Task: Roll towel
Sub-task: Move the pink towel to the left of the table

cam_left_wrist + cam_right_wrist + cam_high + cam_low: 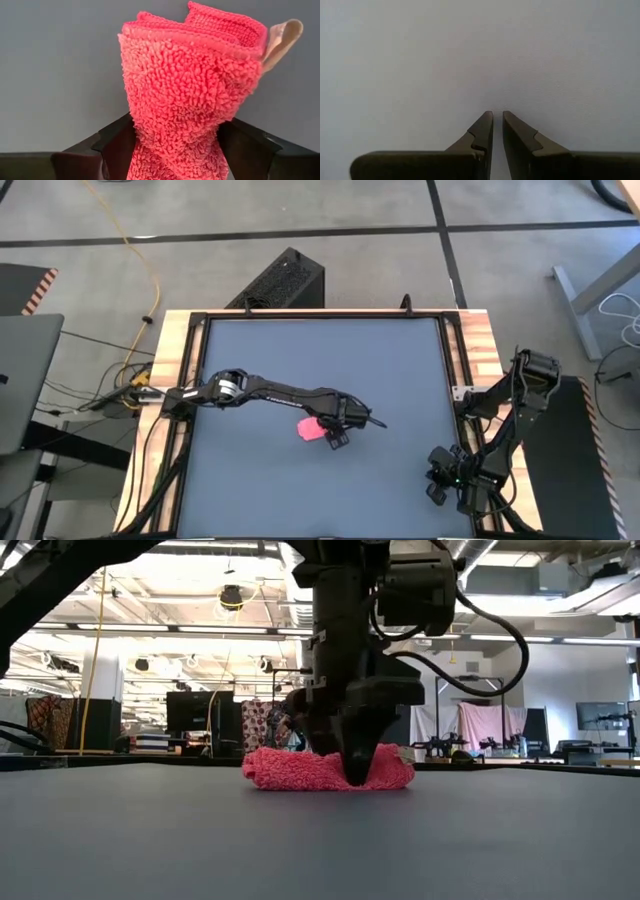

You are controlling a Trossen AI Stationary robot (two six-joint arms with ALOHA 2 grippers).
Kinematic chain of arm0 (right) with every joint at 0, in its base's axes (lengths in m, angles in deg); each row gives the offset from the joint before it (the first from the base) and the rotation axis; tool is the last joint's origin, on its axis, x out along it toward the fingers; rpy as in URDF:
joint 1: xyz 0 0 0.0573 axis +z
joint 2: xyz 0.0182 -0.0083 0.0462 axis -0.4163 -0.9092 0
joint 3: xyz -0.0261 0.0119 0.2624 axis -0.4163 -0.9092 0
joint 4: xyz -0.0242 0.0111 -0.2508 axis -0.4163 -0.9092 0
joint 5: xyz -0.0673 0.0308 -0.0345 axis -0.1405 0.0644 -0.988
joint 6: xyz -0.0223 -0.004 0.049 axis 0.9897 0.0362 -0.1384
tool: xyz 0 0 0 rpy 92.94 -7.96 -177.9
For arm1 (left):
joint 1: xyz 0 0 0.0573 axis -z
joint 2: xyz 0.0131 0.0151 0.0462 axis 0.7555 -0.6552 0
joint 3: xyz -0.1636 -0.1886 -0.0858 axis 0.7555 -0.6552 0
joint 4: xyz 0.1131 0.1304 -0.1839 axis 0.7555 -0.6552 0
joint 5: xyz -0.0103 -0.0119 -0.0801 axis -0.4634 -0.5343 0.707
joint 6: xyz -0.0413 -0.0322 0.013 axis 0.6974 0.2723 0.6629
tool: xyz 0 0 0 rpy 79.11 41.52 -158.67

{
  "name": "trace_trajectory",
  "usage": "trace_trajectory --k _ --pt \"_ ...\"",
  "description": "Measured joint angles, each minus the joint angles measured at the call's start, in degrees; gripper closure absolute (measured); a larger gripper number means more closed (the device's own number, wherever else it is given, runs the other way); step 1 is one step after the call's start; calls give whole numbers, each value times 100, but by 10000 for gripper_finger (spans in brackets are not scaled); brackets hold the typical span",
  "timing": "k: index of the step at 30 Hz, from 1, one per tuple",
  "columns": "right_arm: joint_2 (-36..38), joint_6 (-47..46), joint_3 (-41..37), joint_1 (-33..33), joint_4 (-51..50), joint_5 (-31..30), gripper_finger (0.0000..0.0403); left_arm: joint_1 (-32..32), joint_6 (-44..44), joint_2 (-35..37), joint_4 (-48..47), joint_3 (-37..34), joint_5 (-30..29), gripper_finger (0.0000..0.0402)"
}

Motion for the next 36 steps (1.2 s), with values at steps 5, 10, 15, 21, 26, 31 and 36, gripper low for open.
trace_trajectory --k 5,10,15,21,26,31,36 --pt "0 -3 0 0 3 16 335 -90 271 0 62 -7 302 187" --pt "29 -4 -2 0 4 37 335 -116 196 0 122 -7 483 278" --pt "53 -7 -4 -2 3 101 335 -137 184 0 120 -7 550 376" --pt "58 -7 -3 -4 -5 143 335 -133 238 0 132 -7 515 382" --pt "59 -11 2 -2 -48 148 335 -103 408 -31 -333 285 153 381" --pt "59 -11 11 0 -128 159 335 -45 392 27 -1227 706 -376 382" --pt "61 -11 15 2 -182 116 335 -213 995 210 -1948 757 -562 387"
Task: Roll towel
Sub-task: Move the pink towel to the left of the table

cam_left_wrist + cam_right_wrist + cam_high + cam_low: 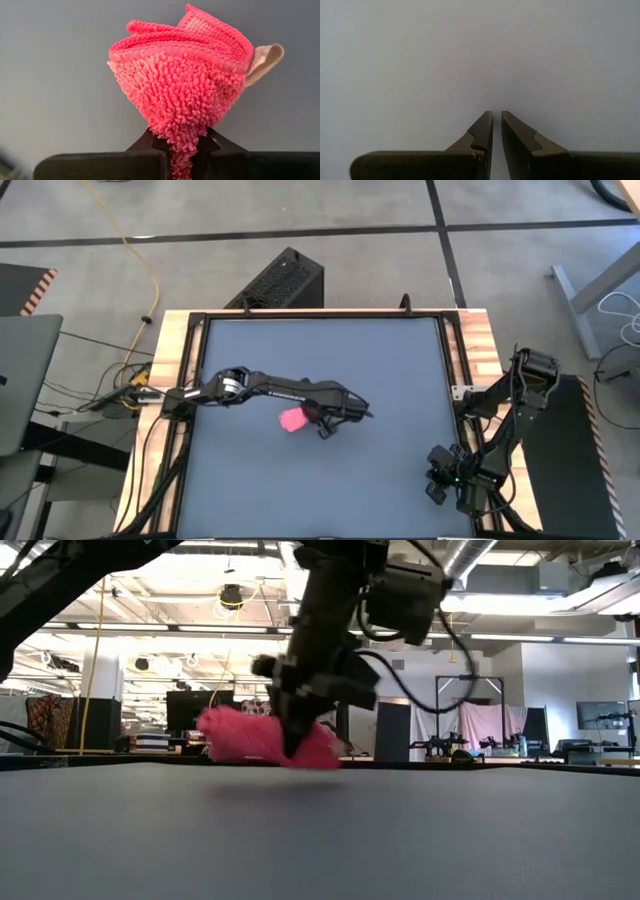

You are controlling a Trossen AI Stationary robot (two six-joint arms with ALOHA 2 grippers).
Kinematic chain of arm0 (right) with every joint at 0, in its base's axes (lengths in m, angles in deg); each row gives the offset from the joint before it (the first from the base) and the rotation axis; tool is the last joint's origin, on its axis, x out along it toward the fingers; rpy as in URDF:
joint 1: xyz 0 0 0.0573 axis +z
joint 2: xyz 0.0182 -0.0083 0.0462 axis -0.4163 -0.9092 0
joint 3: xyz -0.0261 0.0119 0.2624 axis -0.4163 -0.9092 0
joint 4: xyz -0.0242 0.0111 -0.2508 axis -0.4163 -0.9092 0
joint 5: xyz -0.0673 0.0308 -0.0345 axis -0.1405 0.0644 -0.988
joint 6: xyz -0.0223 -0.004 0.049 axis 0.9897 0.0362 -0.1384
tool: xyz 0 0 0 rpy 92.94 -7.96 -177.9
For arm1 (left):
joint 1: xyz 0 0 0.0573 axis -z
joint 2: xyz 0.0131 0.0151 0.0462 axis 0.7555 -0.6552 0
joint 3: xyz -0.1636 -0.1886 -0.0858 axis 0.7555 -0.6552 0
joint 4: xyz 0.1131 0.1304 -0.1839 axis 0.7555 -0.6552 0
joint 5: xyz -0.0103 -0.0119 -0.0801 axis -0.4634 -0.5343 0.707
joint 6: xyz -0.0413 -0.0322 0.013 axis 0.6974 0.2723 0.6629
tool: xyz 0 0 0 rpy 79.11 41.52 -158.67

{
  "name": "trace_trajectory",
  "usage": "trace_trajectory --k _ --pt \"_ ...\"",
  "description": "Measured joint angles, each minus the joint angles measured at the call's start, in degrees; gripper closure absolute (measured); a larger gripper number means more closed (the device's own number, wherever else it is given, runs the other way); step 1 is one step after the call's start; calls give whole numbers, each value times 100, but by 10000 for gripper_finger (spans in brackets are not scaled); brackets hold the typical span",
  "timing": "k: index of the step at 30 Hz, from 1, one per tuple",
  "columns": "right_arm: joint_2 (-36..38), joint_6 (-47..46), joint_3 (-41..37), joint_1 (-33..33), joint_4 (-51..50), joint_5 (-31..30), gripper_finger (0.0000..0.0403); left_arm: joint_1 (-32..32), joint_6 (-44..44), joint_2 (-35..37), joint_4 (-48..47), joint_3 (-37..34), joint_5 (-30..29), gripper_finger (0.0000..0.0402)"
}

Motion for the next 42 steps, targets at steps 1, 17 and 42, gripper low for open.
trace_trajectory --k 1,17,42 --pt "0 0 -1 0 -6 -16 335 -22 111 29 -148 4 -60 387" --pt "0 4 -9 4 -27 -84 335 -910 947 1257 -172 -23 -586 390" --pt "-7 -713 -22 35 60 -327 335 -2235 4032 7375 2003 -7948 975 387"
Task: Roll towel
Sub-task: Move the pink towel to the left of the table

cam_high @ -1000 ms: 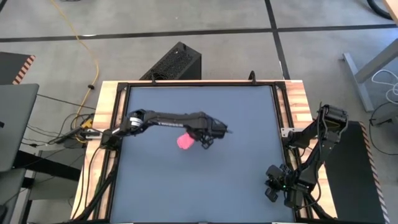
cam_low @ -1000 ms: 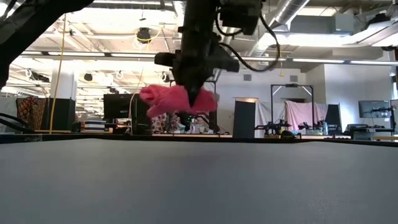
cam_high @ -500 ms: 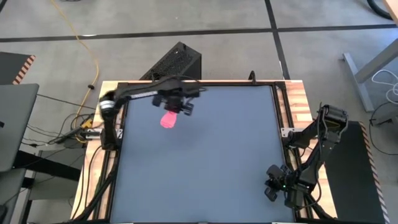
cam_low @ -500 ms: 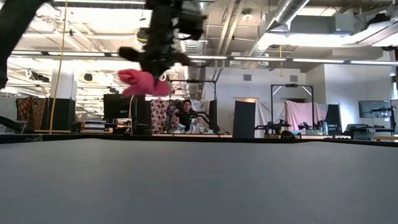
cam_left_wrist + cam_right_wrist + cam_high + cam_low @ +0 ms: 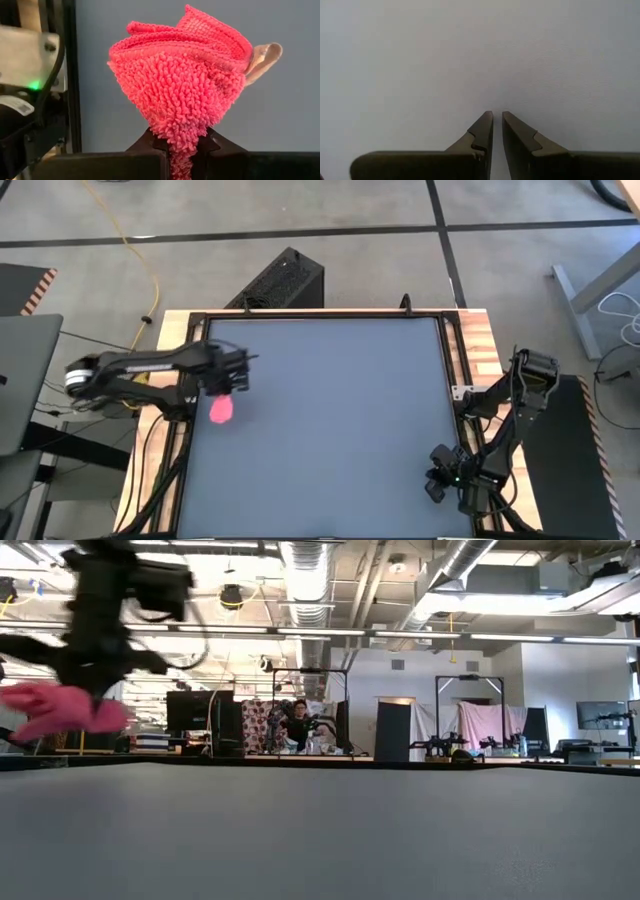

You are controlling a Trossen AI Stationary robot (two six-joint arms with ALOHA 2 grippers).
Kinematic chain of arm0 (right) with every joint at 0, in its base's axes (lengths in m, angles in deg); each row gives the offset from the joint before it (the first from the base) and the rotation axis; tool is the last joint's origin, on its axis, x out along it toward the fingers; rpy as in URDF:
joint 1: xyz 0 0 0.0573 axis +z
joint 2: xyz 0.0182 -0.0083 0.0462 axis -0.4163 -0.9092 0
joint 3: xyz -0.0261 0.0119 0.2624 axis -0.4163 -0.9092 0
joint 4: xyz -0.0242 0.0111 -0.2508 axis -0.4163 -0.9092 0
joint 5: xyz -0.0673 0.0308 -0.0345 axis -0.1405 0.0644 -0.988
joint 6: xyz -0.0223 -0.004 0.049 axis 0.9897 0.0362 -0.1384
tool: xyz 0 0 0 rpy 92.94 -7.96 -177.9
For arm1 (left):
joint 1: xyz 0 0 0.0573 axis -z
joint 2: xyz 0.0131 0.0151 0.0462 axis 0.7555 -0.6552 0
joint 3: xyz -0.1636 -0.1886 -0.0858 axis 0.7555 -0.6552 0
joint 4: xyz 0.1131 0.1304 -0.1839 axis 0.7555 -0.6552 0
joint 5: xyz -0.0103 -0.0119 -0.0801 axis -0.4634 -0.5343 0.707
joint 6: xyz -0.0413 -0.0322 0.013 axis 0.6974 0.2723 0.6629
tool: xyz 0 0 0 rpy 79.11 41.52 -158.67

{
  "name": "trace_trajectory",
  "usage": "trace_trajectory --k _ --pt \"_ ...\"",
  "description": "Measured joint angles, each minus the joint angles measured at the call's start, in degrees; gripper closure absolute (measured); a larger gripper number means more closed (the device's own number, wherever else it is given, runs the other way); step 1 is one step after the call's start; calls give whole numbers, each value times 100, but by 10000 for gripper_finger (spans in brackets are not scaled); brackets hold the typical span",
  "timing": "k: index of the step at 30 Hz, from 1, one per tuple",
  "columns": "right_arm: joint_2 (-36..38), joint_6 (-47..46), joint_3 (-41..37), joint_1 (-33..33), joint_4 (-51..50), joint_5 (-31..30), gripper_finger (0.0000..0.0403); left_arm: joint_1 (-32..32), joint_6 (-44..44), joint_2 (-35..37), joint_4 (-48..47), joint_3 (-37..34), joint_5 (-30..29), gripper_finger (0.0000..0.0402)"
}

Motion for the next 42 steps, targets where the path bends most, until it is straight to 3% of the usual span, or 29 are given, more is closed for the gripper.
trace_trajectory --k 5,8,14,18,24,30,36,42 --pt "2 139 11 -128 3 -2 335 505 525 951 597 -877 -80 386" --pt "7 145 11 -205 17 37 335 681 461 1050 855 -1151 -113 385" --pt "17 -28 17 -302 33 208 335 845 380 487 1049 -1320 -274 385" --pt "17 -44 17 -358 43 243 335 891 -403 -15 1354 -1324 -394 376" --pt "20 -46 17 -456 52 385 335 983 -2066 -561 2203 -1301 -358 318" --pt "17 -85 17 -459 50 384 335 1052 -2946 -788 2369 -1068 -677 240" --pt "15 -85 15 -438 52 391 335 1047 -2893 -792 2360 -1031 -982 173" --pt "13 -83 15 -437 52 389 335 1047 -2575 -790 2337 -1031 -956 142"
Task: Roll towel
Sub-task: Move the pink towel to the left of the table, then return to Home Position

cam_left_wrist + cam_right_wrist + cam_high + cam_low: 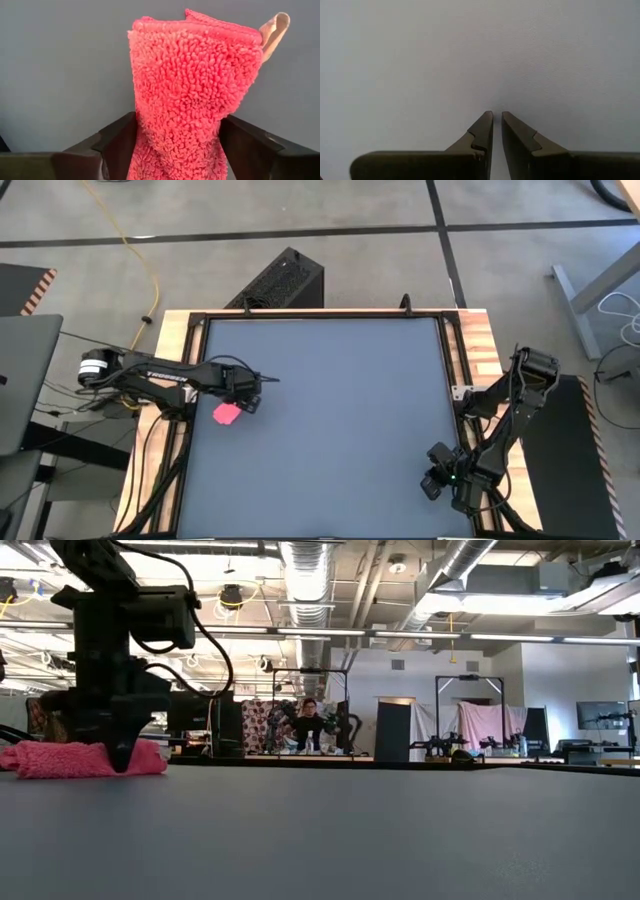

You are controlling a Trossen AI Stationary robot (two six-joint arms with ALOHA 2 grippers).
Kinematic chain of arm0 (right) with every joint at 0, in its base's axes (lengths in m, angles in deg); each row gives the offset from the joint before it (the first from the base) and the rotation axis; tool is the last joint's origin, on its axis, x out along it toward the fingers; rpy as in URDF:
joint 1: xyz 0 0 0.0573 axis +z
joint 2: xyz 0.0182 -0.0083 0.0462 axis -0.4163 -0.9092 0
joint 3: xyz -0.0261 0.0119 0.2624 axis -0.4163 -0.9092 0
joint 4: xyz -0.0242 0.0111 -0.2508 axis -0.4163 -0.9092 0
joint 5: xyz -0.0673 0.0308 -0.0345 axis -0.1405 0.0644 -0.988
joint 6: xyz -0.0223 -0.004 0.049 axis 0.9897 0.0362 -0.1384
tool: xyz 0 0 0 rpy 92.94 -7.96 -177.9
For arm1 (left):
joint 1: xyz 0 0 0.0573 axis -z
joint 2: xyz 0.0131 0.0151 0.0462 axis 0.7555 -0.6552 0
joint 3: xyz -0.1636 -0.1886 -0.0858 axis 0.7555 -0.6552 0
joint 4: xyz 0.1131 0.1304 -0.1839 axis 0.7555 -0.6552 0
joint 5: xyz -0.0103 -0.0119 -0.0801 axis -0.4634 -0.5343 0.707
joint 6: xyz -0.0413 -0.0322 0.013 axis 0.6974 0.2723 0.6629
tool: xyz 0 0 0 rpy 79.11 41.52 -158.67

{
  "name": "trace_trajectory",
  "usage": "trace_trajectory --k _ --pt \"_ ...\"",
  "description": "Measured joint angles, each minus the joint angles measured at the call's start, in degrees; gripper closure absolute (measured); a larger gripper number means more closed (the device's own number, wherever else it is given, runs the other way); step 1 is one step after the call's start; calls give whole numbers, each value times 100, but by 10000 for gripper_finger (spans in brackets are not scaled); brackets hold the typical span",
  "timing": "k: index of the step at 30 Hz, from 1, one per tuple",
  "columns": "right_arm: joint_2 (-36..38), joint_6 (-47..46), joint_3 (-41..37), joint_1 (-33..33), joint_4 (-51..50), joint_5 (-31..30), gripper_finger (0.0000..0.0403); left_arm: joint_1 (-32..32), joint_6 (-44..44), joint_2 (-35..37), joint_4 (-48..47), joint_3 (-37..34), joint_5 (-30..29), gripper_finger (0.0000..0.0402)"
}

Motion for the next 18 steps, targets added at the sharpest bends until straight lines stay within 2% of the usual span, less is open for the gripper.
trace_trajectory --k 7,15,18 --pt "0 0 2 2 -103 4 335 144 282 15 -13 135 324 139" --pt "-2 107 0 2 -236 11 335 417 149 15 -50 1134 -484 137" --pt "-2 112 0 4 -319 13 335 412 -5 15 -159 1616 -625 134"
